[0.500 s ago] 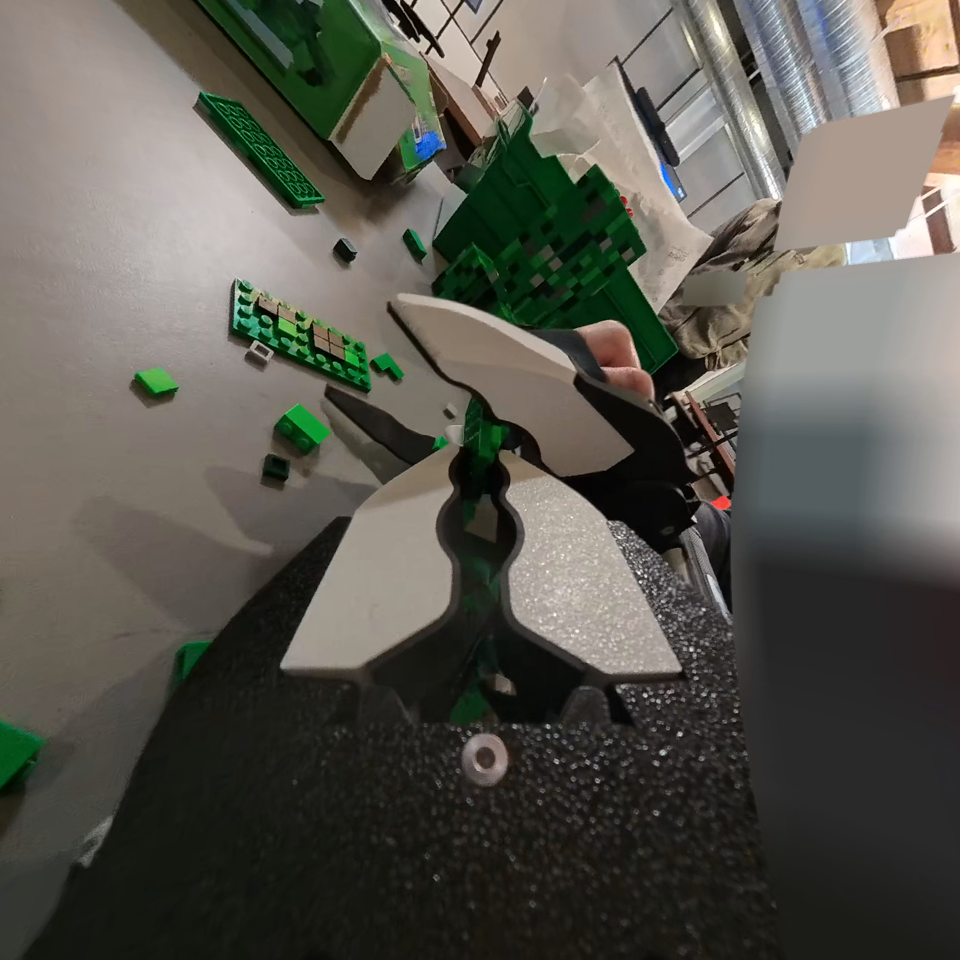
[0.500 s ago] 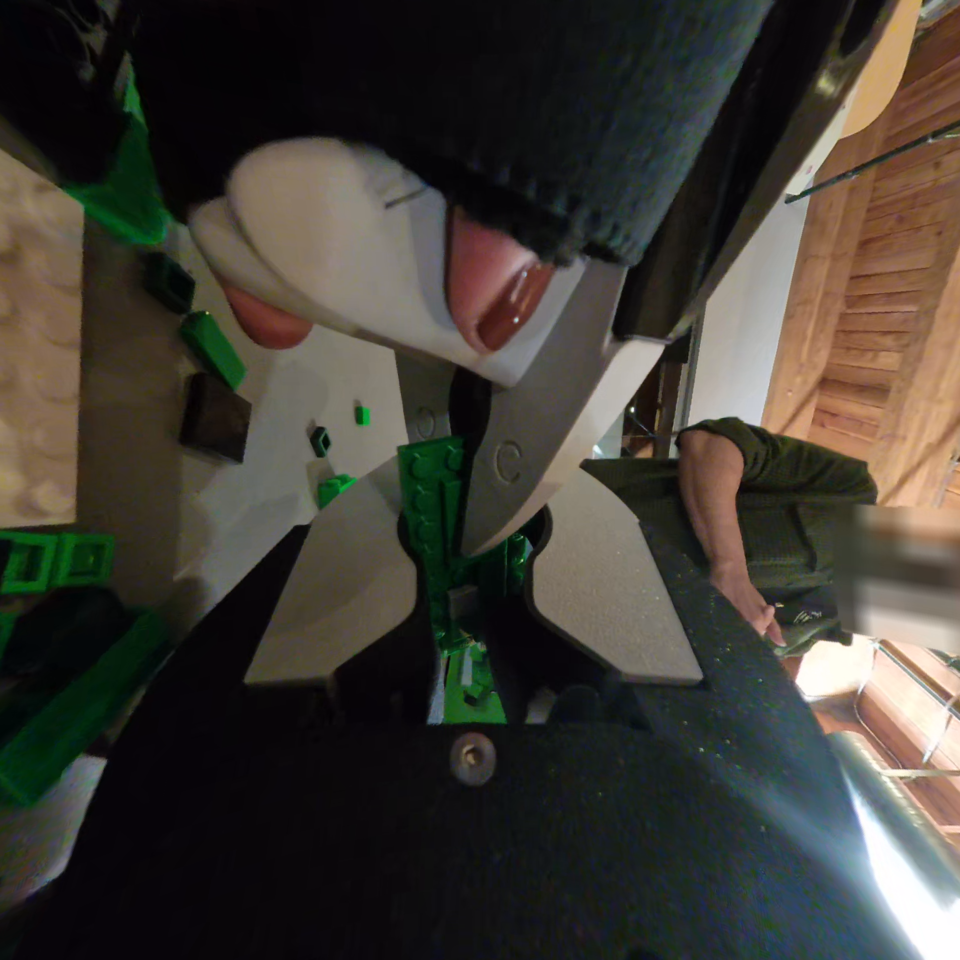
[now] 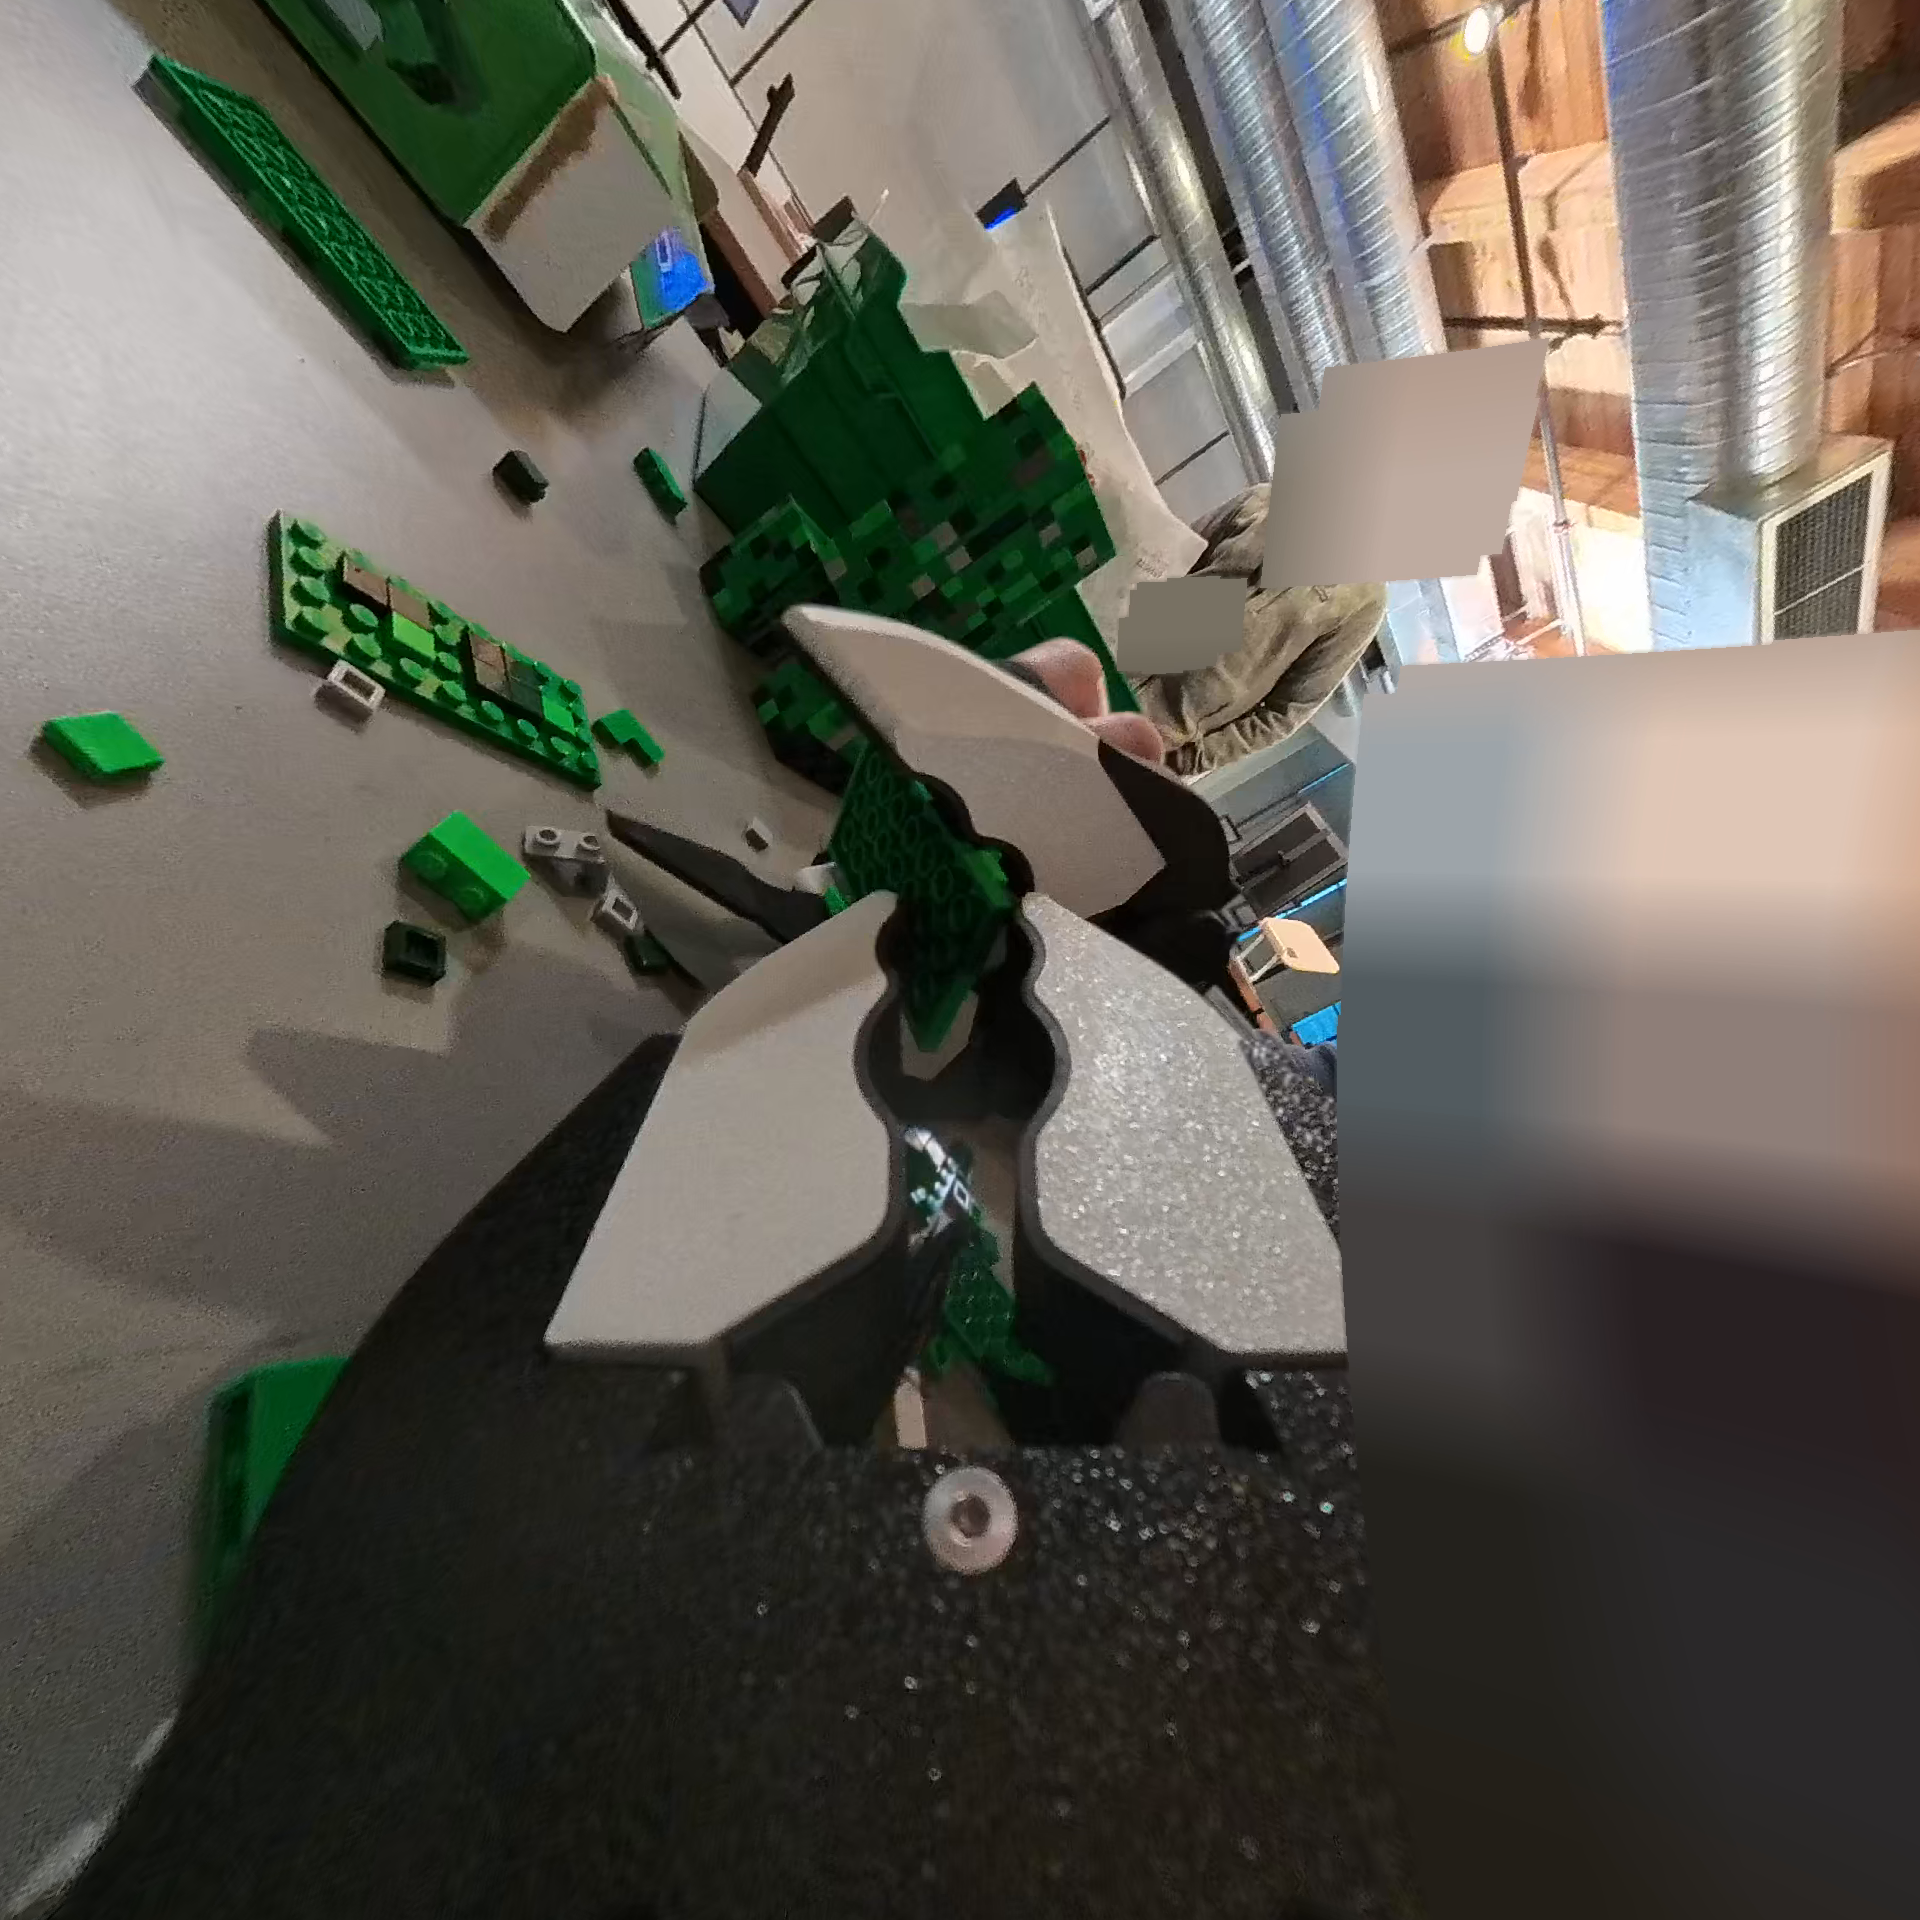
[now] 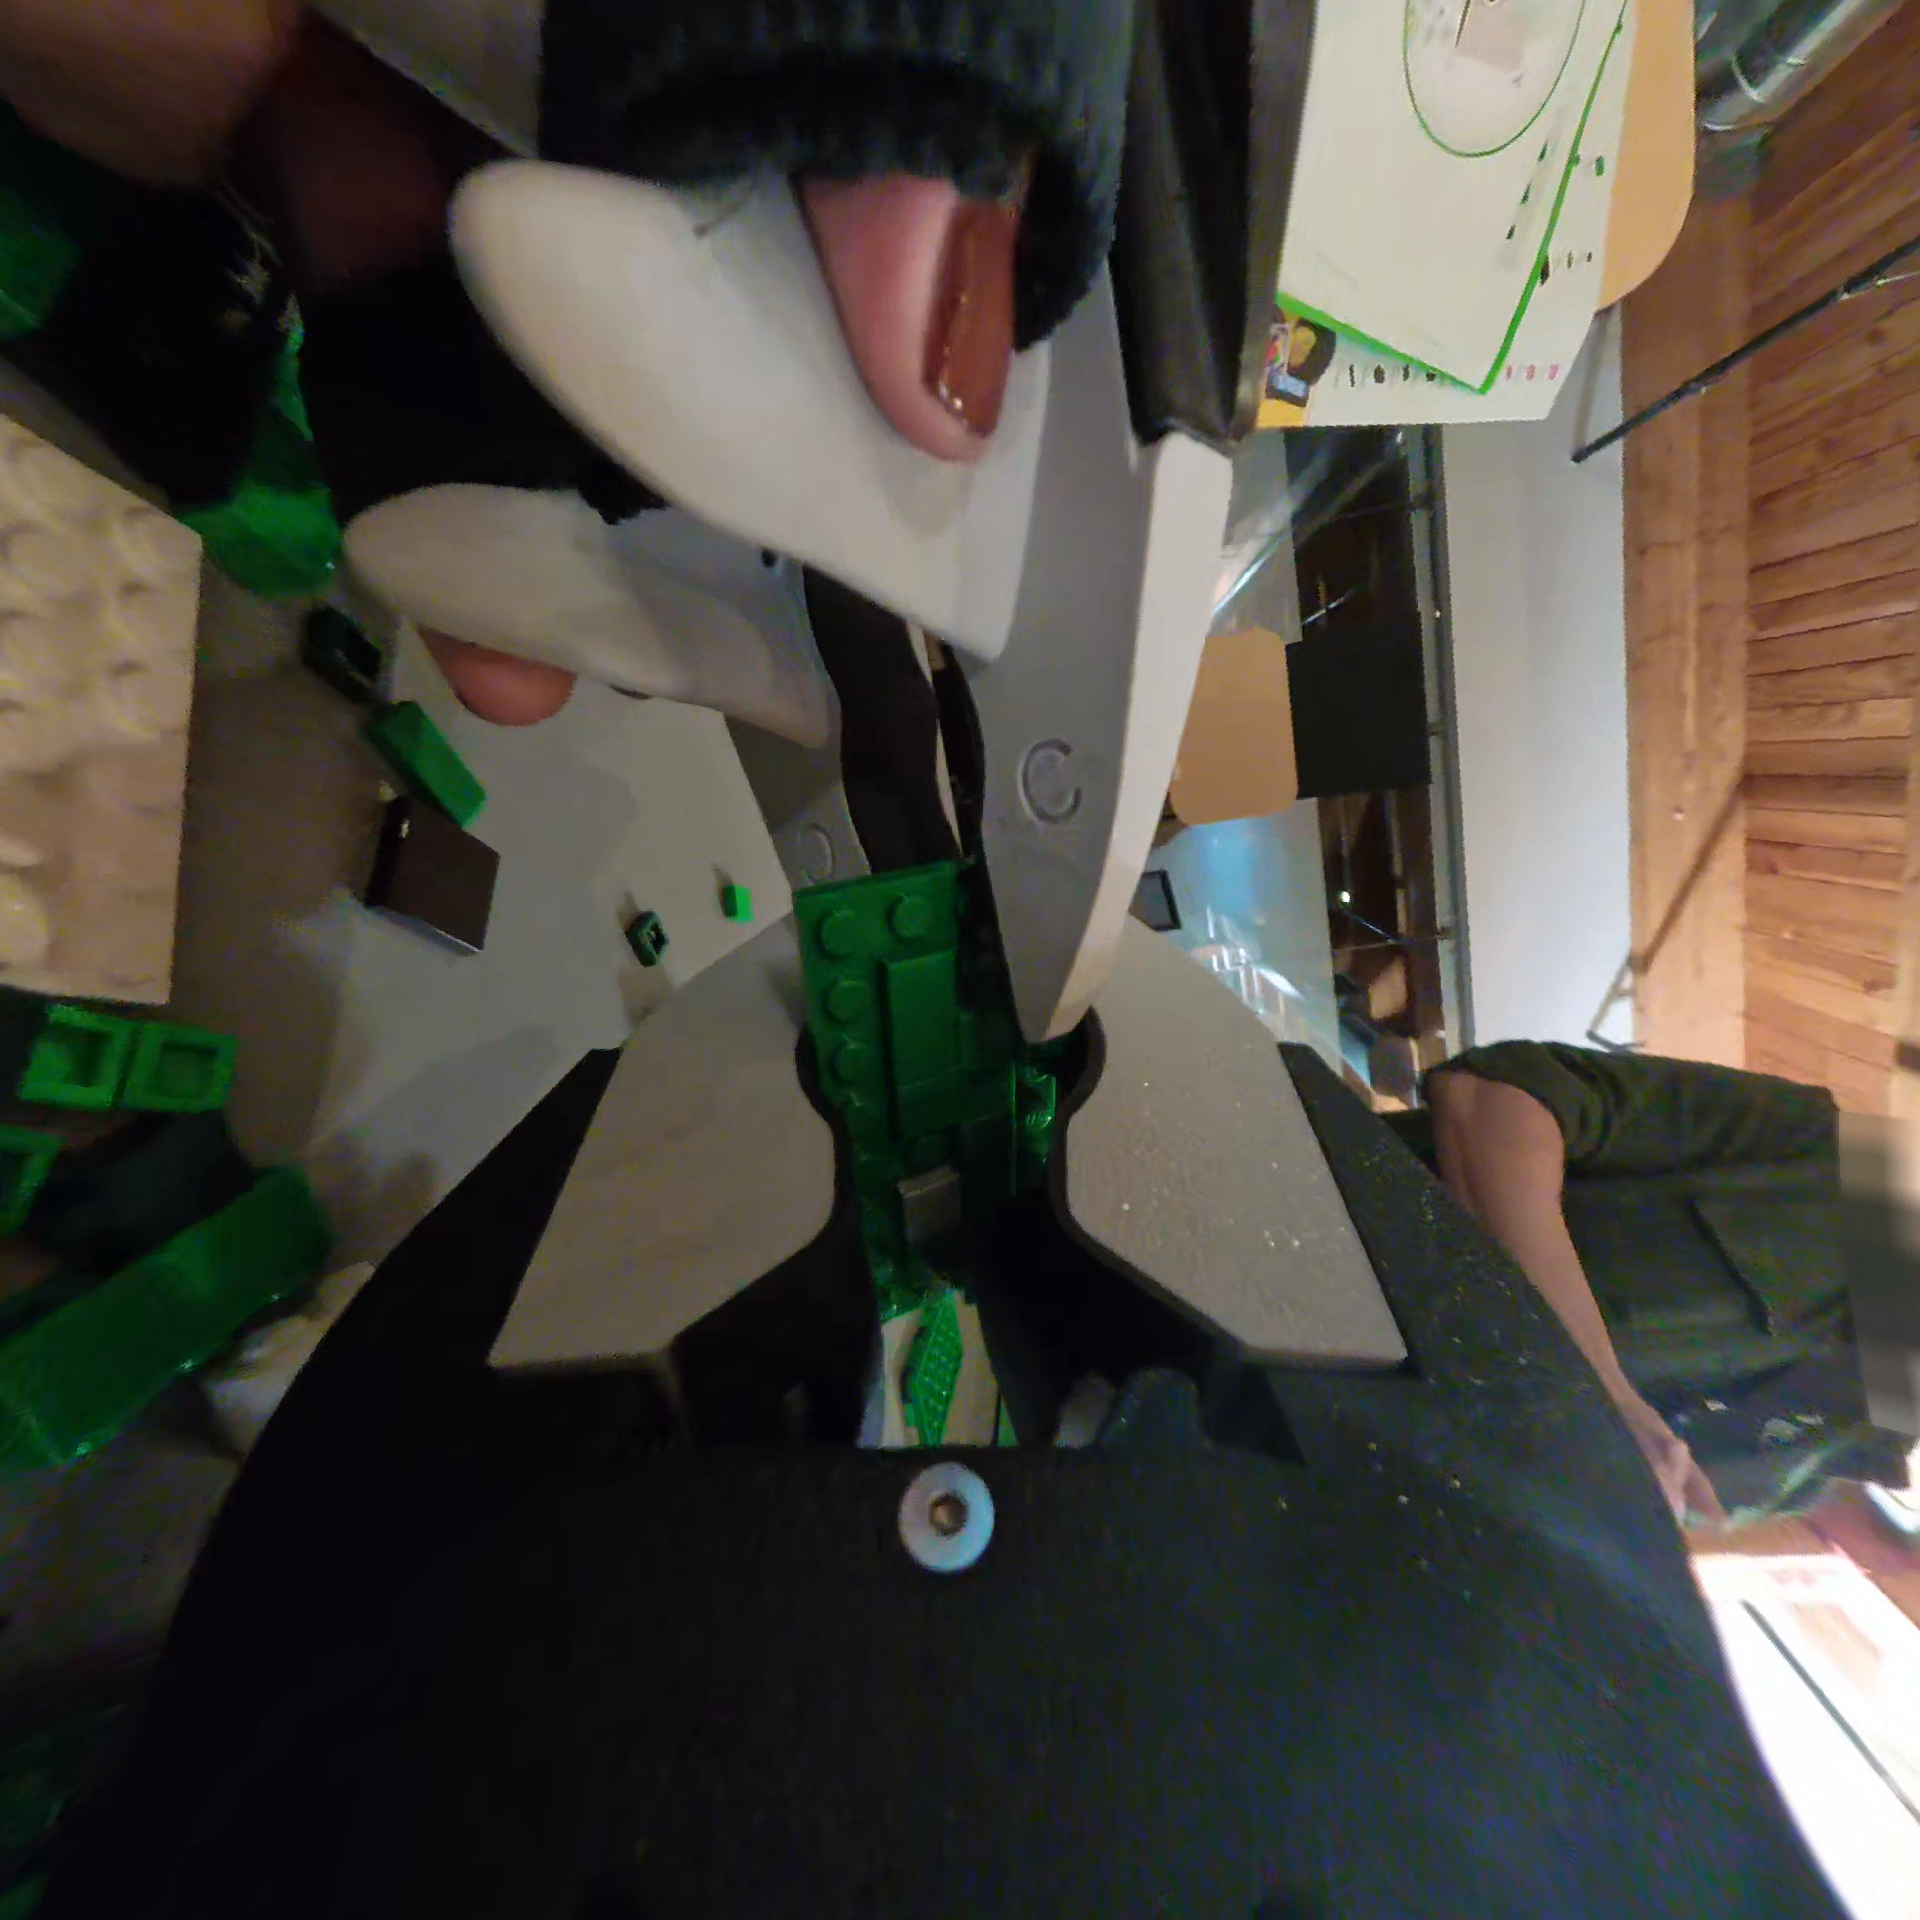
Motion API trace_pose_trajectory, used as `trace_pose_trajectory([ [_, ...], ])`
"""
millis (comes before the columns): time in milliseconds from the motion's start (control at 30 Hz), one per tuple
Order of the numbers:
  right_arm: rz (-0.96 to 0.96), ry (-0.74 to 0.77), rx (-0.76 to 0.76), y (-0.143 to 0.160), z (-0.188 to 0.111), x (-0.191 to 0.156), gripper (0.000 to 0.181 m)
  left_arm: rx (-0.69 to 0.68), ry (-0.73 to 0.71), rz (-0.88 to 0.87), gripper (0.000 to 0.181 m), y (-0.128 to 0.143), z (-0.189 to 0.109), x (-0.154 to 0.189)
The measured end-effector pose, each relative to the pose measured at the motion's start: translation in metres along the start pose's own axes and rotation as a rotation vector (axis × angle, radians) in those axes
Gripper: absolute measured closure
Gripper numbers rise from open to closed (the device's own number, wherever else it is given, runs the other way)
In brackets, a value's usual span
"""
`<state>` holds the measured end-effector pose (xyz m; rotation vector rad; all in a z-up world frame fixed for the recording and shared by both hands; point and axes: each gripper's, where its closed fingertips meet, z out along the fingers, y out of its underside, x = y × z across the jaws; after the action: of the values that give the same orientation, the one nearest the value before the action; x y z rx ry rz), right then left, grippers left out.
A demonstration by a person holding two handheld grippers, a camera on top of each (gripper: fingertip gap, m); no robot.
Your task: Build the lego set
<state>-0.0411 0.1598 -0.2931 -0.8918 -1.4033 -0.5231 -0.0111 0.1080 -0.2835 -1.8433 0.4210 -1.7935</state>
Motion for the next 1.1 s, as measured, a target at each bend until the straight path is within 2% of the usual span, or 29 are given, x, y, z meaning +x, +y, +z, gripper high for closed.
trace_pose_trajectory([
  [100,0.018,-0.023,-0.001,0.003,-0.001,-0.002,0.146,0.099,0.067,-0.047,0.172,-0.015,-0.009,0.004],
  [200,-0.003,-0.044,-0.015,0.004,0.000,-0.006,0.146,0.090,-0.001,0.016,0.174,-0.015,-0.011,-0.002],
  [233,-0.004,-0.053,-0.018,0.004,0.000,-0.008,0.146,0.066,-0.023,0.046,0.170,-0.013,-0.009,-0.002],
  [333,0.005,-0.068,-0.043,0.008,0.002,-0.009,0.146,0.005,-0.072,0.084,0.142,-0.004,-0.003,-0.007],
  [467,0.027,-0.073,-0.042,0.009,0.001,-0.008,0.146,0.023,-0.119,0.194,0.175,-0.008,-0.004,-0.007],
  [633,0.033,-0.082,-0.046,0.009,0.002,-0.009,0.146,0.023,-0.134,0.225,0.175,-0.008,-0.004,-0.006],
  [733,0.031,-0.100,-0.054,0.011,0.002,-0.012,0.146,0.026,-0.088,0.203,0.160,-0.008,-0.003,-0.002],
  [933,0.030,-0.107,-0.044,0.008,0.002,-0.013,0.146,0.012,-0.145,0.249,0.175,-0.007,-0.004,-0.008],
  [1100,0.024,-0.119,-0.052,0.009,0.002,-0.016,0.146,-0.004,-0.114,0.226,0.164,-0.005,-0.004,-0.005],
])
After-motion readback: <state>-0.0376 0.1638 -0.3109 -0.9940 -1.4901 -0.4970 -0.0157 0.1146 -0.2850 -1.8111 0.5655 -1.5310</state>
